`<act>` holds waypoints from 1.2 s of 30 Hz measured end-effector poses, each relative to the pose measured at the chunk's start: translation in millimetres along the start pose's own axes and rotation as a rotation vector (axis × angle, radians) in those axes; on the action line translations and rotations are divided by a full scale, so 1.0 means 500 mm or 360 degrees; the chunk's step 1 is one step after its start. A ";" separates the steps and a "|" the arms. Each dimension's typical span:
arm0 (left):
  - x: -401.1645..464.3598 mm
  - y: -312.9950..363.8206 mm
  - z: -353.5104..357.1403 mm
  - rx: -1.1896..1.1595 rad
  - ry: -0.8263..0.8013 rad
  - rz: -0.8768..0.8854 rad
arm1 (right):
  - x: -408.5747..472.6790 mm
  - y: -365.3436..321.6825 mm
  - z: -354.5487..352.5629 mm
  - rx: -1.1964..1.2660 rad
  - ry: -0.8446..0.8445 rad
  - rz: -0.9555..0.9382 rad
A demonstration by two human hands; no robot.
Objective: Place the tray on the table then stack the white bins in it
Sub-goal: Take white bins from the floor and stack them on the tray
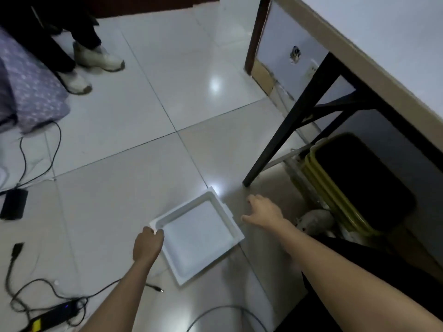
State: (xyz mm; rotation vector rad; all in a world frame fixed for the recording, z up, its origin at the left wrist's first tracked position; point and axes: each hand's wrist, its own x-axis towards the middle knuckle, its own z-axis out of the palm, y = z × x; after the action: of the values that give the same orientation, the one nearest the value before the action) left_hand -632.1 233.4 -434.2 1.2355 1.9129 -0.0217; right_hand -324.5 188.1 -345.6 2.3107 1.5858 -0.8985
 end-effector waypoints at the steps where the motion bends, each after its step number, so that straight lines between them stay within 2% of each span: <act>1: 0.004 -0.012 0.012 -0.0007 -0.0019 -0.0029 | 0.011 0.002 0.016 -0.0009 -0.0048 0.0004; 9: 0.024 -0.084 0.094 0.0041 -0.0137 -0.0183 | 0.072 0.043 0.127 -0.0026 -0.0403 0.0096; 15: 0.043 -0.116 0.150 0.0056 -0.0270 -0.0323 | 0.121 0.069 0.197 0.0155 -0.0561 0.0226; 24: 0.057 -0.148 0.210 -0.0296 -0.0405 -0.0562 | 0.184 0.091 0.297 0.0415 -0.0659 0.0349; 29: 0.075 -0.148 0.240 -0.0405 -0.0416 -0.0570 | 0.296 0.207 0.490 0.0571 -0.0718 0.0352; 36: 0.097 -0.142 0.245 -0.0454 -0.0358 -0.0625 | 0.266 0.117 0.385 0.0681 -0.0832 0.0390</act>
State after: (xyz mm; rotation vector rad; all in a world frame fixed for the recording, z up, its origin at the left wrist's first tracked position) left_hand -616.9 180.9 -573.4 0.6308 1.8554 -0.0870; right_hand -310.9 175.5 -586.0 2.1799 0.9426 -1.7252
